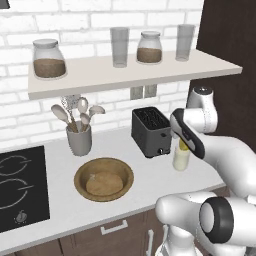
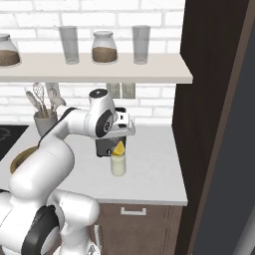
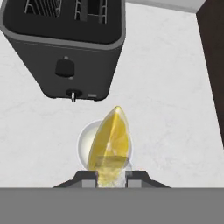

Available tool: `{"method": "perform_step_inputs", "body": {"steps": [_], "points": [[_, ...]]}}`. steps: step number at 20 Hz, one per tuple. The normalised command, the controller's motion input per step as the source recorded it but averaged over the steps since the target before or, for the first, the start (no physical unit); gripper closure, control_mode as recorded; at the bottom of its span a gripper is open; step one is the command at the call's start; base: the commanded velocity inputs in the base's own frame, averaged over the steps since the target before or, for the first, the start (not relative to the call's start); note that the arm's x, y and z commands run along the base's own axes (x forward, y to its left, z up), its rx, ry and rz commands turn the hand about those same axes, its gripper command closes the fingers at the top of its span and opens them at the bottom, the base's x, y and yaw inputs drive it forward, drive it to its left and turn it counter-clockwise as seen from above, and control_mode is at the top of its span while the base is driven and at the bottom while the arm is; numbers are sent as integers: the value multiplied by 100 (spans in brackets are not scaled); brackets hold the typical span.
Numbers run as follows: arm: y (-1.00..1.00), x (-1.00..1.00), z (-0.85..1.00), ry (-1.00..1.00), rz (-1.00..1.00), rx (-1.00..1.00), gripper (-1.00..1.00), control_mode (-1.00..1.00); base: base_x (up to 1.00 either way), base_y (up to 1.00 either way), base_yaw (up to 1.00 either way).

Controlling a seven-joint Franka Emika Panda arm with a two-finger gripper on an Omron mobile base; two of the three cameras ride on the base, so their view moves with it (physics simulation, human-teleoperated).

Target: Grab a lemon wedge from the fridge and one ice cube from the ice bowl, and put them in the glass of lemonade.

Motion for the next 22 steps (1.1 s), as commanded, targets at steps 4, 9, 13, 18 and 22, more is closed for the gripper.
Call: {"method": "perform_step_inputs", "body": {"steps": [4, 9, 13, 18, 22], "points": [[6, 0, 0, 0, 0, 0, 100, -100, 0, 0, 0], [4, 2, 0, 0, 0, 0, 100, -100, 0, 0, 0], [0, 16, 0, 6, 1, 0, 100, -100, 0, 0, 0], [0, 5, 0, 9, 1, 0, 100, -100, 0, 0, 0], [0, 0, -1, 8, 0, 0, 100, -100, 0, 0, 0]]}}
